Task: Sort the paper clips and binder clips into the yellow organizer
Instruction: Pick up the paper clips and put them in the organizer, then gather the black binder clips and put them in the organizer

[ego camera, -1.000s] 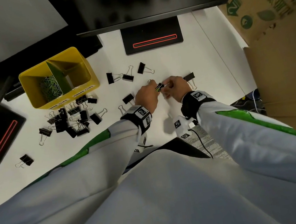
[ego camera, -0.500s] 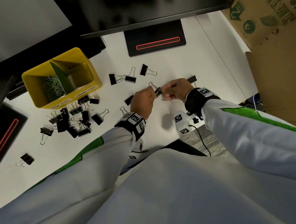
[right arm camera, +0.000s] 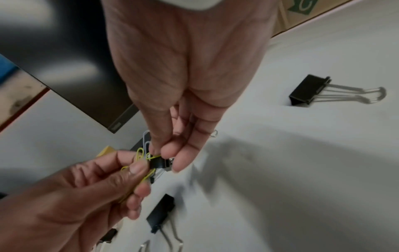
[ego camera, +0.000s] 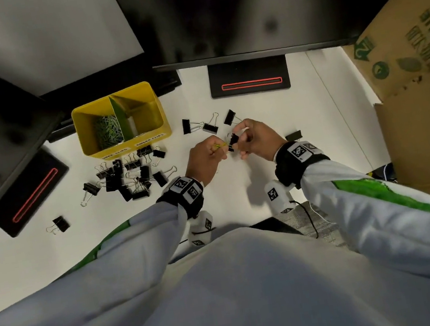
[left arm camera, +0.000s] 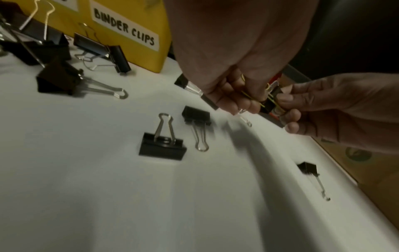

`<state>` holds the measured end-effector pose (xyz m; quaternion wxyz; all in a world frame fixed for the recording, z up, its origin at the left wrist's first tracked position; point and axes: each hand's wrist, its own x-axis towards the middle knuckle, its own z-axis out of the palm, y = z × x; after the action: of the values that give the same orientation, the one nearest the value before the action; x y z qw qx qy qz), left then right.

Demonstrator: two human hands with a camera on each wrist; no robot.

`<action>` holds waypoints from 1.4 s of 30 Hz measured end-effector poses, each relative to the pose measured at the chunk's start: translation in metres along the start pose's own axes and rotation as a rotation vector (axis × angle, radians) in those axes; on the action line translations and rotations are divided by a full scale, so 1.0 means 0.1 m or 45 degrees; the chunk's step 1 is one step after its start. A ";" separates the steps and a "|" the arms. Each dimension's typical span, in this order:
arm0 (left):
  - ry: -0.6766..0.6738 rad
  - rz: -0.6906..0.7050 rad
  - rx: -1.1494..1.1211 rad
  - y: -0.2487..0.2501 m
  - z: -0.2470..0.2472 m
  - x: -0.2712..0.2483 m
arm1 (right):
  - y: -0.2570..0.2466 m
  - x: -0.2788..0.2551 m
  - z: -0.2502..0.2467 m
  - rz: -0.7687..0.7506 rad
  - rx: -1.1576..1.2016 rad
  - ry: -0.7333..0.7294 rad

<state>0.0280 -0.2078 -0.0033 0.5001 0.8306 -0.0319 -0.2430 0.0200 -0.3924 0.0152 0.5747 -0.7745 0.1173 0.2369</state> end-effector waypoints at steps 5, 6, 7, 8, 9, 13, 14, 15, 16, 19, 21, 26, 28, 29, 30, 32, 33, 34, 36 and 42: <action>0.032 0.071 -0.068 0.01 -0.27 -0.05 | -0.19 0.01 0.07 -0.177 -0.449 -0.049; 0.044 0.067 -0.103 0.01 -0.33 -0.06 | -0.25 0.00 0.09 -0.242 -0.535 -0.101; 0.039 0.070 -0.130 0.01 -0.37 -0.07 | -0.30 -0.01 0.13 -0.302 -0.622 -0.162; 0.017 0.080 -0.143 0.03 -0.41 -0.09 | -0.34 -0.03 0.18 -0.362 -0.693 -0.208; -0.013 0.094 -0.154 0.05 -0.44 -0.10 | -0.37 -0.04 0.23 -0.406 -0.733 -0.224; 0.033 0.068 -0.181 0.10 -0.63 -0.17 | -0.39 0.02 0.26 -0.319 -0.600 -0.143; 0.072 0.048 -0.169 0.08 -0.70 -0.20 | -0.40 0.05 0.26 -0.282 -0.570 -0.118; 0.107 0.032 -0.138 0.03 -0.78 -0.23 | -0.42 0.08 0.27 -0.259 -0.542 -0.090; 0.140 0.020 -0.090 -0.03 -0.86 -0.27 | -0.47 0.12 0.31 -0.256 -0.506 -0.065; 0.230 -0.014 -0.012 -0.22 -1.08 -0.43 | -0.84 0.25 0.56 -0.347 -0.415 -0.067; 0.273 -0.088 -0.028 -0.33 -1.21 -0.54 | -1.18 0.38 0.85 -0.436 -0.382 -0.154; 0.367 -0.135 -0.139 -0.49 -1.53 -0.68 | -1.81 0.70 1.53 -0.475 -0.410 -0.239; 0.387 -0.131 -0.217 -0.48 -1.64 -0.74 | -1.86 0.75 1.63 -0.507 -0.629 -0.243; 0.405 -0.119 -0.246 -0.49 -1.71 -0.76 | -1.87 0.74 1.67 -0.530 -0.691 -0.252; 0.413 -0.108 -0.263 -0.49 -1.73 -0.77 | -1.81 0.72 1.65 -0.539 -0.681 -0.267; 0.461 -0.116 -0.300 -0.57 -1.83 -0.77 | -1.70 0.68 1.66 -0.533 -0.580 -0.325; 0.490 -0.134 -0.315 -0.61 -1.88 -0.77 | -1.63 0.66 1.67 -0.516 -0.553 -0.345; 0.528 -0.158 -0.305 -0.64 -1.93 -0.75 | -1.54 0.65 1.68 -0.509 -0.569 -0.351; 0.627 -0.201 -0.182 -0.64 -2.07 -0.68 | -1.39 0.61 1.69 -0.494 -0.700 -0.359; 0.613 -0.271 0.477 -0.38 -2.50 -0.20 | -0.89 0.41 1.79 -0.380 -1.342 -0.626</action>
<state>0.1123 0.0207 0.0670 0.3034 0.9405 0.1300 -0.0804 0.0535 -0.1918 0.0281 0.1506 -0.8858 -0.2622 0.3520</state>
